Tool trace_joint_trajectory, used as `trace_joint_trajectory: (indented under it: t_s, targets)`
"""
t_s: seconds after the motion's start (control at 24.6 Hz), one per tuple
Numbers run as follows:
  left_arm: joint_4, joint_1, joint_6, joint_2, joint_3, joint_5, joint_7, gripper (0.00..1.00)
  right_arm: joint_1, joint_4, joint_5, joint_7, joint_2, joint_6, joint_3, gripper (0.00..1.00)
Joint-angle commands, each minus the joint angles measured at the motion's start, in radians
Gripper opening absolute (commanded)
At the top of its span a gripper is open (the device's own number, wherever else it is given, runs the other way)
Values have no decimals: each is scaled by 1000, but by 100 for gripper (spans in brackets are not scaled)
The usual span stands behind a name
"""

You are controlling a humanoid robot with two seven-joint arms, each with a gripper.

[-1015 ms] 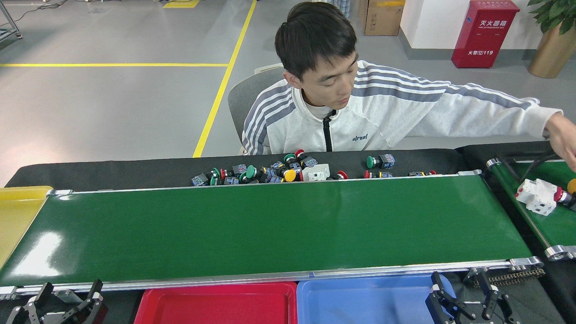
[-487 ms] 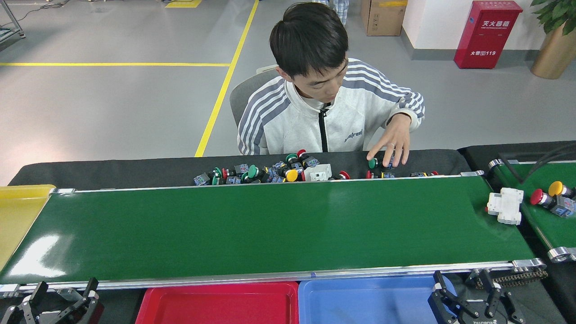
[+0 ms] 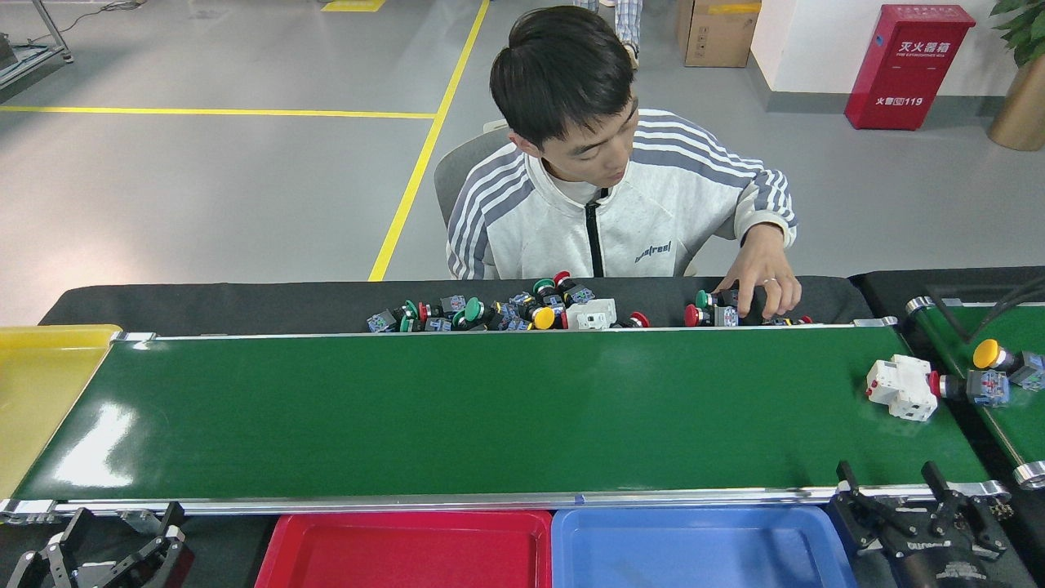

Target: Pick switch part from conveyor to tray

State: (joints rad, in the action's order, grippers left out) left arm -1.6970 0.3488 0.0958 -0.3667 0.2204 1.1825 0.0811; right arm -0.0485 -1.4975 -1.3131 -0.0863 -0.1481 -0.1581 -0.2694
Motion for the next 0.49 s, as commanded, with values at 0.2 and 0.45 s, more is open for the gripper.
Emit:
trace_joint_trajectory:
  t_s: [0.2, 0.45]
  targets:
    - [25, -27, 2, -8, -16, 0, 8, 100, 137, 118, 0, -6, -16, -1, 1, 100]
    - [23, -31, 2, -8, -19, 0, 8, 100, 157, 155, -3, -23, -10, -1, 15, 100]
